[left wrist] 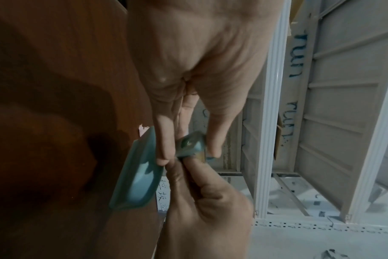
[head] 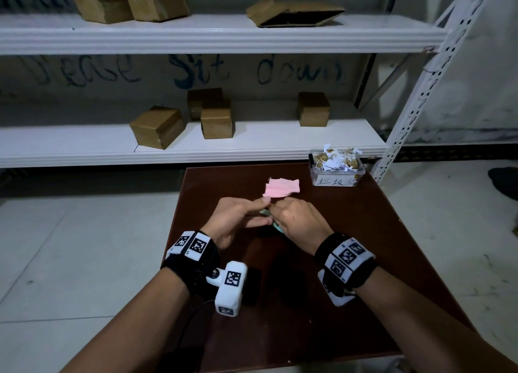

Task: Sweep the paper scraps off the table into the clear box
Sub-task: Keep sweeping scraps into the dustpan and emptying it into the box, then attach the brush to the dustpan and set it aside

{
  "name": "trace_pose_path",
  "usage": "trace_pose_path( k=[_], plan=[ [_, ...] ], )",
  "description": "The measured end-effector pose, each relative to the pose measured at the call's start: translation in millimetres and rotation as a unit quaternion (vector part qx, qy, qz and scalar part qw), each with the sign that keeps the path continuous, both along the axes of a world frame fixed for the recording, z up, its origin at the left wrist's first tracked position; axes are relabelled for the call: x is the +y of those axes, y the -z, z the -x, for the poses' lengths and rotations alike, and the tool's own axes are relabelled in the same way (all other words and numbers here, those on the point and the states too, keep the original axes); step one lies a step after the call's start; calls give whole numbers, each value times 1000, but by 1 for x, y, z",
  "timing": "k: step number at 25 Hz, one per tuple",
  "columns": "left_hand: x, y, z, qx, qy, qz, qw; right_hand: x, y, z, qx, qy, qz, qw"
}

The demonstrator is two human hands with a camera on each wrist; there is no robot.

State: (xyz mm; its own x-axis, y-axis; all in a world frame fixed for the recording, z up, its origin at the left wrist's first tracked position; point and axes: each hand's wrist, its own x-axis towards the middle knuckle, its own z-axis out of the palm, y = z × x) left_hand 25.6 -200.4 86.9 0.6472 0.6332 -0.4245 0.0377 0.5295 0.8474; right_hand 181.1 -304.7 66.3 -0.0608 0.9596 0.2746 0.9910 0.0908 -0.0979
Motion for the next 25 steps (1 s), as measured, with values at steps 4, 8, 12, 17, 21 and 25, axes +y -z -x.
trace_pose_path(
  k=[4, 8, 12, 17, 21, 25],
  plan=[
    [-1, 3, -2, 44, -35, 4, 998, 4, 8, 4, 25, -30, -31, 999],
    [2, -1, 4, 74, -91, 0, 993, 8, 5, 5, 64, -17, -83, 994],
    [14, -13, 19, 68, -142, -23, 987, 7, -10, -18, 92, 62, -198, 974],
    [40, -21, 40, 43, -210, -64, 975, -3, -47, -91, 163, 288, -260, 907],
    [54, -23, 56, 55, -238, -69, 967, -15, -56, -127, 225, 397, -226, 861],
    [65, -36, 73, 50, -273, -58, 959, -7, -46, -108, 221, 372, -150, 889]
  ],
)
